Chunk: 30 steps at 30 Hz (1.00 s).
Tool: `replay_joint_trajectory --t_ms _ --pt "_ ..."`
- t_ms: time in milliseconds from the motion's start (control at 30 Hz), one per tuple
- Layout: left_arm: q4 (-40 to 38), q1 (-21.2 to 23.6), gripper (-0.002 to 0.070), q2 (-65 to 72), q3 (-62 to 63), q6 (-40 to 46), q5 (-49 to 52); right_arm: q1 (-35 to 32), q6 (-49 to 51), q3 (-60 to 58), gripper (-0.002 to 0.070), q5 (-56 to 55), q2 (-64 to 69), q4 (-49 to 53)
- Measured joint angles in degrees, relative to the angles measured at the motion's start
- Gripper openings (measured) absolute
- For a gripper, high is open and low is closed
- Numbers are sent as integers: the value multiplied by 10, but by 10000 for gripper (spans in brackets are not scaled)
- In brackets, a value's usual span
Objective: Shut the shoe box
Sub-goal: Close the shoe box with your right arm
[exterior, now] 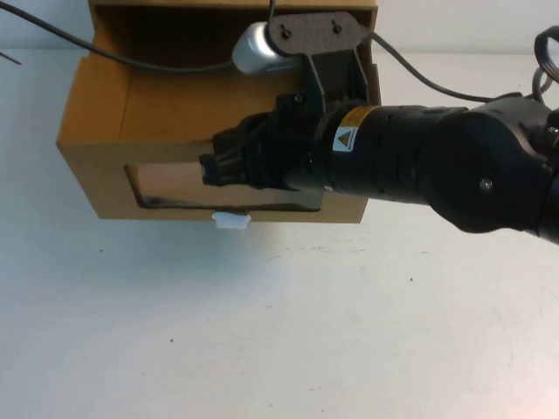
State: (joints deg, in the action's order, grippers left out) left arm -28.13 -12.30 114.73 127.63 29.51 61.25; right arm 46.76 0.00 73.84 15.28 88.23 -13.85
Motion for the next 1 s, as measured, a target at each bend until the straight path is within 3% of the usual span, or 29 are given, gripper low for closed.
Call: replay_joint_trajectory --t_ms 567,800,1000 --pt "0 0 -5 0 3 -2 7 -86 0 13 -11 -68 8 -2" --pt "0 0 -5 0 3 -2 7 -90 -6 53 -11 28 18 -30" --pt "0 0 -5 0 3 -2 7 -78 -100 63 -11 88 1 -112"
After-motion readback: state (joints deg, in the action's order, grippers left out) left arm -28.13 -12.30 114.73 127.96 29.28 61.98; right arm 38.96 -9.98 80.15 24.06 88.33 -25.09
